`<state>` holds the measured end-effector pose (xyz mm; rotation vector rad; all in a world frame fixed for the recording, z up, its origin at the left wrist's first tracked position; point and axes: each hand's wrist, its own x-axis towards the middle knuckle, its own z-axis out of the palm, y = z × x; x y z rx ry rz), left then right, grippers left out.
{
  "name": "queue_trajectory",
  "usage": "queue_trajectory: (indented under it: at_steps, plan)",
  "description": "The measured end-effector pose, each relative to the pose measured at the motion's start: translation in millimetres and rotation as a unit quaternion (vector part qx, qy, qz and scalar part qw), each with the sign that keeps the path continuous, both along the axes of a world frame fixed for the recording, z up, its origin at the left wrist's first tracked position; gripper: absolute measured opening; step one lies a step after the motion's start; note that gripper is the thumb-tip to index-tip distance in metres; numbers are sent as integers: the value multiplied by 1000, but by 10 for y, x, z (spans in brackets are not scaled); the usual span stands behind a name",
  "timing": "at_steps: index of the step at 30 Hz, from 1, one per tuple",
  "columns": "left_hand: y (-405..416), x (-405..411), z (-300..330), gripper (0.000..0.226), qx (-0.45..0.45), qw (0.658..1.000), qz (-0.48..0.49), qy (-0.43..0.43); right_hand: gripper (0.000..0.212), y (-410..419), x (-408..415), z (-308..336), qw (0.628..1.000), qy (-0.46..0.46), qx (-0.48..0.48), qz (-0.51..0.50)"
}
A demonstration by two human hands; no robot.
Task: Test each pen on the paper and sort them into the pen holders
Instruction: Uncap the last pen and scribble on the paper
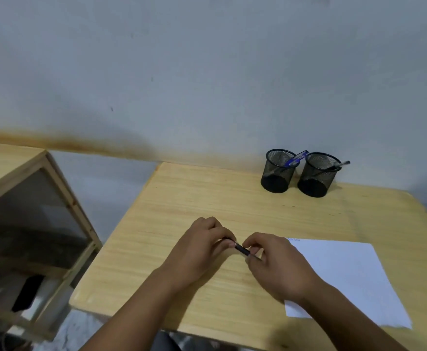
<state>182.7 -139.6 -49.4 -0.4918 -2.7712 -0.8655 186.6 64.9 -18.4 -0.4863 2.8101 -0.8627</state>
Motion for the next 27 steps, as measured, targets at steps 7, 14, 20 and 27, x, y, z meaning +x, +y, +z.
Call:
queue_trajectory:
  at_steps: [7, 14, 20, 27]
  plan:
    - [535, -71, 65, 13, 77, 997, -18, 3, 12, 354, -55, 146, 998, -9, -53, -20]
    - [807, -110, 202, 6, 206, 976, -16, -65, 6, 644, -71, 164, 996, 14, -80, -39]
    - [921, -84, 288, 13, 242, 962, -41, -122, 9, 751, -27, 93, 993, 57, -73, -76]
    - [963, -101, 288, 12, 203, 972, -30, -118, 21, 799, -8, 79, 992, 34, -55, -106]
